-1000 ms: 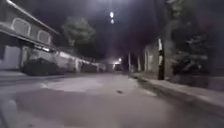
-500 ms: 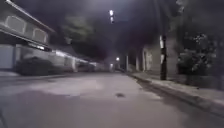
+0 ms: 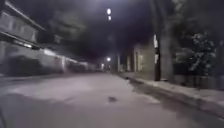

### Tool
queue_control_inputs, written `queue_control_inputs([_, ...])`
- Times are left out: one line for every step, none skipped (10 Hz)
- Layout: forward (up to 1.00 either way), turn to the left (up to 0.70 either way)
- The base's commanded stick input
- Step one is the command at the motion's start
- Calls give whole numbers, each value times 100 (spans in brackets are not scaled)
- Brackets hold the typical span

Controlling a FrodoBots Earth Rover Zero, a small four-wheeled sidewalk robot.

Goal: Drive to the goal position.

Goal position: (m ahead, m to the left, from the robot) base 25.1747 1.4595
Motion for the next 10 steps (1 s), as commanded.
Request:
queue_control_inputs([70,0])
queue_control_inputs([70,0])
queue_control_inputs([70,0])
queue_control_inputs([70,0])
queue_control_inputs([70,0])
queue_control_inputs([70,0])
queue_control_inputs([70,-19])
queue_control_inputs([70,-35])
queue_control_inputs([70,-35])
queue_control_inputs([70,-35])
